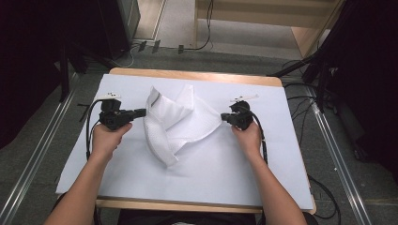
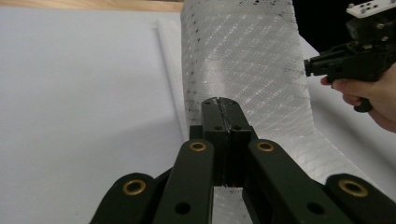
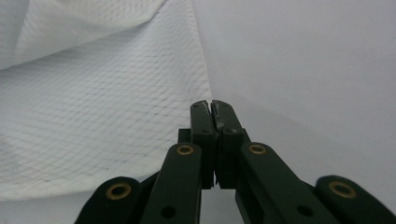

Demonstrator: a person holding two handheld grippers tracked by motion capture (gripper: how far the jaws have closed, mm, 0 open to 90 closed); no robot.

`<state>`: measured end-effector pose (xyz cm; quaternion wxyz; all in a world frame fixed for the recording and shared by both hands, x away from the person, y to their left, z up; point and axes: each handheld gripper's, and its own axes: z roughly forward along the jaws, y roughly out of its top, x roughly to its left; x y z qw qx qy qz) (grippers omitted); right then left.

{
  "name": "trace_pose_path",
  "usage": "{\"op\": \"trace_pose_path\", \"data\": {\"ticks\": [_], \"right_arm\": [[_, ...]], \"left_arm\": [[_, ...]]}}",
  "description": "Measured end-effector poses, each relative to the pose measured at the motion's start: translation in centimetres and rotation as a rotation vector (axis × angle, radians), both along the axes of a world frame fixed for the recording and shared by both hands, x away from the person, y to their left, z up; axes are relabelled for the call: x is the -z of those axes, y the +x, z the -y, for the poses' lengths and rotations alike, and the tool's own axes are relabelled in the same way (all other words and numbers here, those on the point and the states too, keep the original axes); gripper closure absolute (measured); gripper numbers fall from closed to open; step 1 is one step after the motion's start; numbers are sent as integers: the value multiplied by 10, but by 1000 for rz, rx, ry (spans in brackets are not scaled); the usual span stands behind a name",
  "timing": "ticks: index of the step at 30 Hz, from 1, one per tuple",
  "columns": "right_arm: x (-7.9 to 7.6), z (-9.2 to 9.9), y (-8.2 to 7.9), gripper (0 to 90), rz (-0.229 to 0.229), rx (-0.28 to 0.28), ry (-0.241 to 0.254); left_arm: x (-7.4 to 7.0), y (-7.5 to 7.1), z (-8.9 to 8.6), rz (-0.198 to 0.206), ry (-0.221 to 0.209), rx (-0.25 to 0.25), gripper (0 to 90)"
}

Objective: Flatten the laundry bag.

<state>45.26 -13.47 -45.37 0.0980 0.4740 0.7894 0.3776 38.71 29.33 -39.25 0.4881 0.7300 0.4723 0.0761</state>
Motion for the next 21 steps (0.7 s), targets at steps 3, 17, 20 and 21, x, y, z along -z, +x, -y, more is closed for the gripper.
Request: {"op": "trace_pose_path", "data": {"ticks": [3, 17, 20, 21], "right_arm": [[-4, 12, 0, 900, 0, 35, 7], [-7, 57, 0, 900, -7, 151, 40], [-5, 63, 1, 900, -10, 161, 40], [-5, 64, 0, 900, -14, 169, 36]], "left_arm": [[0, 1, -4, -1, 0, -16, 900], [7, 10, -8, -19, 7, -48, 900], [8, 12, -6, -22, 38, -48, 900], [8, 12, -6, -22, 38, -48, 900]]}}
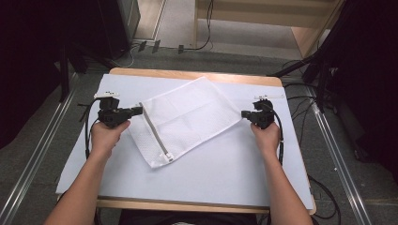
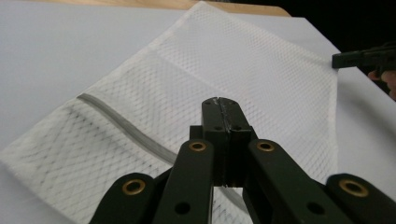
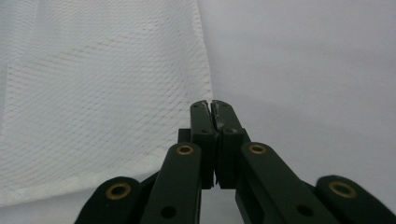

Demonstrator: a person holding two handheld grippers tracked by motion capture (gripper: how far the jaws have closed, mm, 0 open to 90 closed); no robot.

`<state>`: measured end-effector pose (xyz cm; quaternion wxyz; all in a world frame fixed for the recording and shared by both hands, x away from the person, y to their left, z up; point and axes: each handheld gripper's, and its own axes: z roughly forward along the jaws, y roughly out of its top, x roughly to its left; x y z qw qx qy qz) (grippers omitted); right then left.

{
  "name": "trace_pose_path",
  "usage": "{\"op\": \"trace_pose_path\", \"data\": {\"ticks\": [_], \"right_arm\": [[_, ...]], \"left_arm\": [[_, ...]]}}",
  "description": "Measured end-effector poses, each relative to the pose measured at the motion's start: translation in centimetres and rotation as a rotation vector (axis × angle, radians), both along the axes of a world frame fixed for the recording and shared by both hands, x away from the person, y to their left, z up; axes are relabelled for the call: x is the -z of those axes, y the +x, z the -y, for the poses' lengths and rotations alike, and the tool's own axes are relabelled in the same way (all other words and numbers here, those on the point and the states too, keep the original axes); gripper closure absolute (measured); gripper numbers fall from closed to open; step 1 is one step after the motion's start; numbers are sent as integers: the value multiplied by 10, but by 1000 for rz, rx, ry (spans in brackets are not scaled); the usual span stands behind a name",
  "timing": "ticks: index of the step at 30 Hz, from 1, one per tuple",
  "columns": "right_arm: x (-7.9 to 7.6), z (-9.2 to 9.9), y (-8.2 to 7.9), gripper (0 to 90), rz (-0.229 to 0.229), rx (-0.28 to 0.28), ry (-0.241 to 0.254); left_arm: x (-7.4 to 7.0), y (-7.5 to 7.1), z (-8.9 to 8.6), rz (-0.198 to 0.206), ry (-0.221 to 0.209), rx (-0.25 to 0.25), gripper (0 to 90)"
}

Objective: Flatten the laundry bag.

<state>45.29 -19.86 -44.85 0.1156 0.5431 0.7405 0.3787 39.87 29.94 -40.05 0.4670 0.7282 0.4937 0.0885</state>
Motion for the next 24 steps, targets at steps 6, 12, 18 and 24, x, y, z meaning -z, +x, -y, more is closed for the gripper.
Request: {"op": "trace_pose_path", "data": {"ticks": [6, 12, 18, 24], "right_arm": [[1, 10, 2, 894, 9, 26, -10], [4, 12, 4, 842, -10, 30, 0], [-10, 10, -6, 740, 44, 23, 7], [-18, -4, -24, 740, 74, -45, 2]], "left_arm": [[6, 4, 0, -31, 31, 13, 900], [10, 7, 1, -59, 72, 24, 883], [8, 18, -2, -57, 182, 15, 702], [8, 46, -12, -74, 207, 5, 673]]}}
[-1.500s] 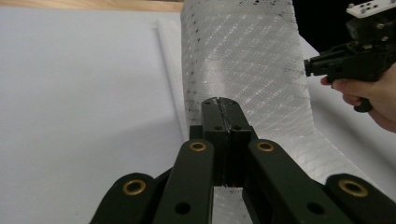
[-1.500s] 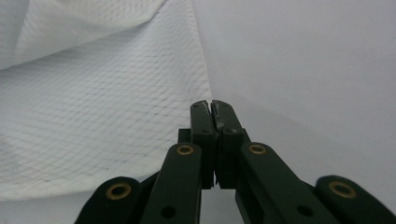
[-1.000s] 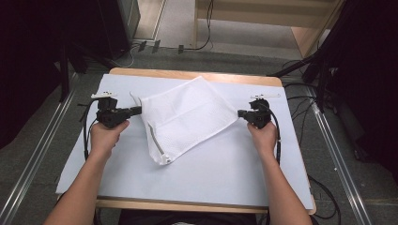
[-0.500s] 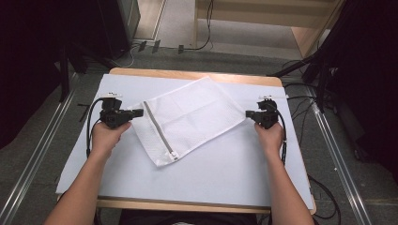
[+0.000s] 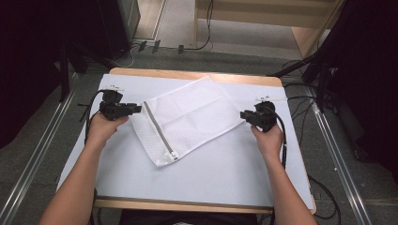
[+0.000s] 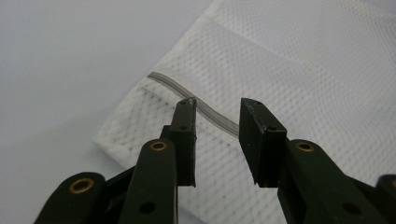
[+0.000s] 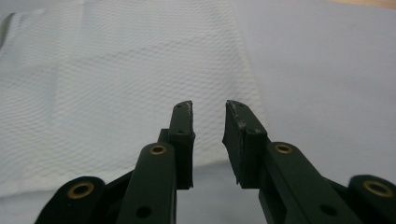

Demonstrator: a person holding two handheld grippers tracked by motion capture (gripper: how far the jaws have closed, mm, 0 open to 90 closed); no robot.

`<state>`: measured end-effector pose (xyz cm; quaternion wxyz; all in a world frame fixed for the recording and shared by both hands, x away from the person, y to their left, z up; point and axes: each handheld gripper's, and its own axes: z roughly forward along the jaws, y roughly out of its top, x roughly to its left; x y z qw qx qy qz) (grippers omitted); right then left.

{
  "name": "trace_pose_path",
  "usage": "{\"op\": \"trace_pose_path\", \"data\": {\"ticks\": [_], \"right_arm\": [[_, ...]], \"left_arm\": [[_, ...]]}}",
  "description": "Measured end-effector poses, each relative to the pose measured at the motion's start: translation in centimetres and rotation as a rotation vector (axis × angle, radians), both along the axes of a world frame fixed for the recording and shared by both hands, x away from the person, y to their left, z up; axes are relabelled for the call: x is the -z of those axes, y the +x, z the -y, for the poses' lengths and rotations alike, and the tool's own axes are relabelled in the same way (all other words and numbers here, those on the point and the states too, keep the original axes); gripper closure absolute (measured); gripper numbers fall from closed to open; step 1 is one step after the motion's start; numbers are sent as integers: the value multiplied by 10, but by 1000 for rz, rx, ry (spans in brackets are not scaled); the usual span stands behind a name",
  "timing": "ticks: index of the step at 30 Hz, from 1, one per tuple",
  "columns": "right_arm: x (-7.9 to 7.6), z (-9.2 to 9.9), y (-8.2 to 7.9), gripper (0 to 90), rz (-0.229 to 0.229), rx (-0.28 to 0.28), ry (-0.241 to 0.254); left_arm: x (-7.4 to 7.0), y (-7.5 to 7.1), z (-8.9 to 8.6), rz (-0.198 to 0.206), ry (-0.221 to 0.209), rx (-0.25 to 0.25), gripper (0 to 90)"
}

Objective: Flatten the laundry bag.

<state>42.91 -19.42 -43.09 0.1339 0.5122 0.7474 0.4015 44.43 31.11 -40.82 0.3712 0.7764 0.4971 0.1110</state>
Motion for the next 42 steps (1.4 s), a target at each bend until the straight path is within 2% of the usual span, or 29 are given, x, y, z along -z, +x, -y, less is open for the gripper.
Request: {"op": "trace_pose_path", "data": {"ticks": [2, 4, 6, 11, 13, 16, 19, 21, 24, 25, 26, 27, 28, 31, 33, 35, 39, 41, 42], "right_arm": [[0, -5, -6, 740, 0, -18, -1], [0, -10, -11, 739, -12, -37, -11], [2, -14, -17, 739, 0, -57, -8], [7, -21, -25, 728, -27, -79, -2], [14, -26, -32, 728, -47, -95, -3], [19, -30, -36, 723, -56, -104, -12], [22, -33, -39, 713, -58, -107, -9], [24, -35, -41, 709, -65, -112, -10], [28, -38, -42, 707, -74, -116, -18], [29, -38, -42, 707, -75, -114, -23], [31, -38, -42, 707, -79, -112, -23], [31, -39, -42, 707, -85, -107, -23], [32, -38, -42, 706, -90, -106, -24], [34, -38, -41, 706, -88, -98, -14], [35, -38, -40, 706, -86, -104, -17], [35, -39, -40, 706, -86, -105, -17], [35, -40, -41, 707, -83, -107, -23], [34, -40, -41, 705, -81, -107, -23], [34, -39, -41, 704, -79, -106, -21]], "left_arm": [[3, 11, -3, -13, 3, 8, 669], [8, 22, -5, -26, 29, 12, 661], [13, 31, -6, -46, 50, 21, 655], [24, 44, -6, -44, 62, 3, 630], [30, 50, -6, -58, 64, -5, 622], [35, 53, -4, -70, 54, 7, 615], [40, 55, 0, -67, 77, 15, 605], [41, 56, 1, -59, 73, 17, 607], [41, 55, 1, -60, 82, 28, 668], [42, 55, 1, -68, 63, 31, 729], [42, 55, 1, -66, 65, 34, 726], [42, 54, 2, -61, 81, 36, 737], [43, 54, 3, -60, 89, 44, 787], [42, 53, 6, -41, 127, 41, 828], [42, 54, 6, -47, 130, 37, 860], [41, 55, 4, -36, 134, 18, 846], [39, 60, -5, -27, 119, -36, 749], [41, 62, -7, -35, 121, -37, 694], [42, 62, -7, -38, 108, -37, 684]]}}
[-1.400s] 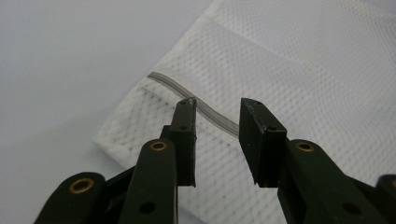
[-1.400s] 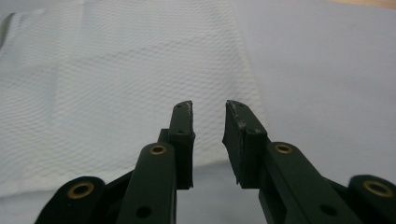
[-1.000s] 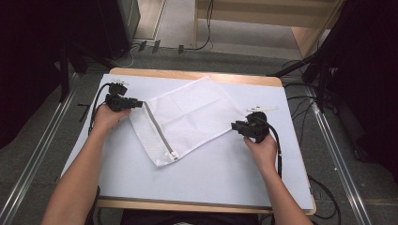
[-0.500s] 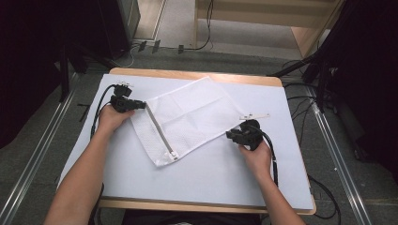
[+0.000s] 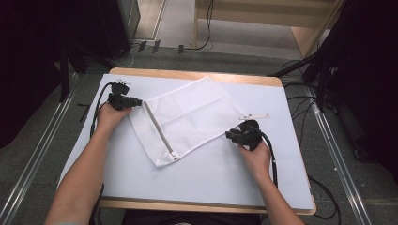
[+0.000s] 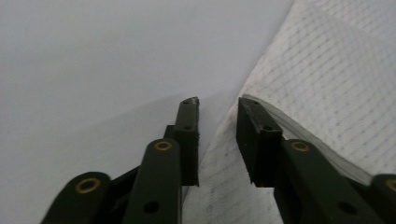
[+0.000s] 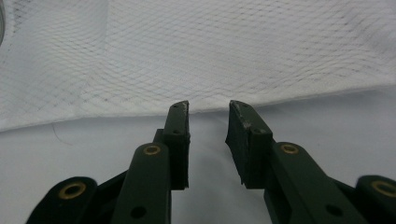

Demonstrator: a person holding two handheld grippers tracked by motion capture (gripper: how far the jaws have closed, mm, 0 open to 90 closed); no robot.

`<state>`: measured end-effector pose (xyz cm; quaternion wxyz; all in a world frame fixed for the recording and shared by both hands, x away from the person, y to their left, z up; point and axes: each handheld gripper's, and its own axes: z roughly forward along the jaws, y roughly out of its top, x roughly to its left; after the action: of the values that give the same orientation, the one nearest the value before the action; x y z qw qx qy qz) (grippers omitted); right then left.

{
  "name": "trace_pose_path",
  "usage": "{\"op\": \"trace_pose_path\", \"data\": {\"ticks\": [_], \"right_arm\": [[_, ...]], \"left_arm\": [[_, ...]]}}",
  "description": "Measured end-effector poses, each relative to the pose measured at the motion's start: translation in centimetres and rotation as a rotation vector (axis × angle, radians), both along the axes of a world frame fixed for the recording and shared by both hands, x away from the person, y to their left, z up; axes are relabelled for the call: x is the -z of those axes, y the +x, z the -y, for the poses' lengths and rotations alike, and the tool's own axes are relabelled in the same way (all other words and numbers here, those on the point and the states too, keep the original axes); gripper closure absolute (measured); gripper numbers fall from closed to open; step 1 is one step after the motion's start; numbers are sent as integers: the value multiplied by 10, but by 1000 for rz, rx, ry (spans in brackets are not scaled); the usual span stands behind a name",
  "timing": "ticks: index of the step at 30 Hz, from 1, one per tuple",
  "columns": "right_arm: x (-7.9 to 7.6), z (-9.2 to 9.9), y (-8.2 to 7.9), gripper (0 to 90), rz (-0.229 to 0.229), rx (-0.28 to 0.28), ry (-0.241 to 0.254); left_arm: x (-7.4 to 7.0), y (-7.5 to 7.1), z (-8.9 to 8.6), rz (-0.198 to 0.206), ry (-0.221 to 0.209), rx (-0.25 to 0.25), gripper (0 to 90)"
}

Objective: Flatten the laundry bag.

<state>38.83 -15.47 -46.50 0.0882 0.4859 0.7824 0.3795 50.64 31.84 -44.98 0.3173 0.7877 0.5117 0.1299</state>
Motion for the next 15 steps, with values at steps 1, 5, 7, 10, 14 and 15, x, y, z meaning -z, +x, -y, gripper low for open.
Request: {"op": "trace_pose_path", "data": {"ticks": [1, 5, 7, 10, 14, 15], "right_arm": [[0, 0, 0, 703, 1, 1, 2], [0, 1, 1, 694, 1, 8, 3], [1, 1, 1, 691, 2, 10, 1], [1, 0, 1, 687, 7, 12, 2], [2, -1, 2, 686, 2, 27, 6], [2, -1, 2, 686, 2, 27, 6]], "left_arm": [[0, 0, 0, -1, -5, 5, 669], [1, -2, 4, -6, -12, 45, 691], [1, -4, 5, 0, 13, 50, 750], [1, -4, 6, -9, 14, 43, 879], [-2, -6, 9, -27, 30, 49, 900], [-2, -6, 9, -27, 30, 49, 900]]}}
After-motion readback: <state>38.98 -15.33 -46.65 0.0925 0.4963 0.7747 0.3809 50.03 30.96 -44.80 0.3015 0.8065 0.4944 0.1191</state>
